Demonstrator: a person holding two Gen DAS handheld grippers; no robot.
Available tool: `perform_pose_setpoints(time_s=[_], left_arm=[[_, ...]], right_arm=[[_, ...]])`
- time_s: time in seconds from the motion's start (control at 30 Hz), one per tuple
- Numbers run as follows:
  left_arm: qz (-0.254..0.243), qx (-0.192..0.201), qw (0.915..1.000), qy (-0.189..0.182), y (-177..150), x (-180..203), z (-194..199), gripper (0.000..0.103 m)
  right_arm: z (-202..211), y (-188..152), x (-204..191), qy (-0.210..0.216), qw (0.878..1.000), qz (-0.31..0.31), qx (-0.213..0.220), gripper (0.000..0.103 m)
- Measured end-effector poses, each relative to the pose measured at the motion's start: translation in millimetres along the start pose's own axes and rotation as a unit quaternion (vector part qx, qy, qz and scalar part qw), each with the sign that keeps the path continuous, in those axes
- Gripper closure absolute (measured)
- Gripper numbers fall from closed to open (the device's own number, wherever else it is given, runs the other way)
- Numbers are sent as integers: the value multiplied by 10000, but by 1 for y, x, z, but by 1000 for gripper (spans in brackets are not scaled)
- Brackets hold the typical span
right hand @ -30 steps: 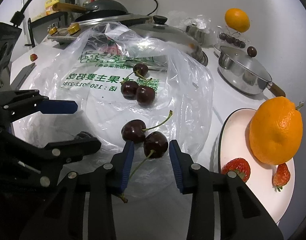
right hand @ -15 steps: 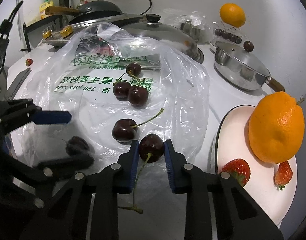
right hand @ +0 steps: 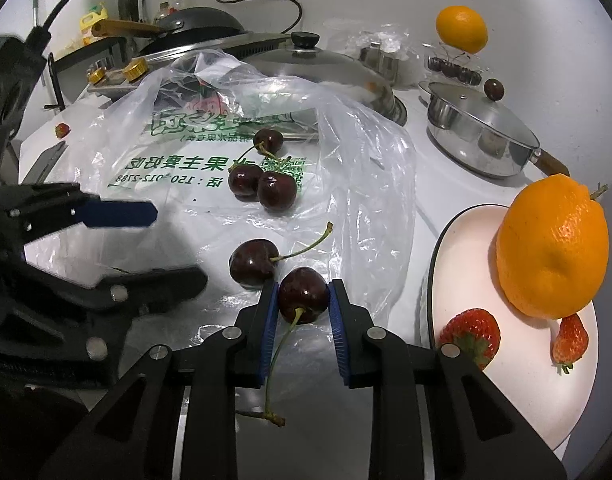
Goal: Organize fruits
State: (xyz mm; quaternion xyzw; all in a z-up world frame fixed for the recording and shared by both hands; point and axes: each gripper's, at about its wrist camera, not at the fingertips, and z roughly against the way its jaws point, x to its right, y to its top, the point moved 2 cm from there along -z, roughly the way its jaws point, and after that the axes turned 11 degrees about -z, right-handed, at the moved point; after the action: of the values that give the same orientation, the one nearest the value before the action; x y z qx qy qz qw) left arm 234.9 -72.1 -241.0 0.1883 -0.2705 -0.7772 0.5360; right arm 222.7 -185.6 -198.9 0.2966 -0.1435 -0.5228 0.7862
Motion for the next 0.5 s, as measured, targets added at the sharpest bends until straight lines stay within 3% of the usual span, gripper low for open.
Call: perform_pose_setpoints(time_s=[0.17,0.3,0.5], left_arm=[[-82,-75,9999,13,-8,7,-2,36],[-54,-50,9999,-79,-9,7,3,54],[-147,-26,9995,-269,-8,15,5,73]], right_arm=[[1,-2,0,29,10000,-16,21,76],[3,-3,0,61,10000,-50,58,76],[7,-3,1,91,9999,-88,108,76]])
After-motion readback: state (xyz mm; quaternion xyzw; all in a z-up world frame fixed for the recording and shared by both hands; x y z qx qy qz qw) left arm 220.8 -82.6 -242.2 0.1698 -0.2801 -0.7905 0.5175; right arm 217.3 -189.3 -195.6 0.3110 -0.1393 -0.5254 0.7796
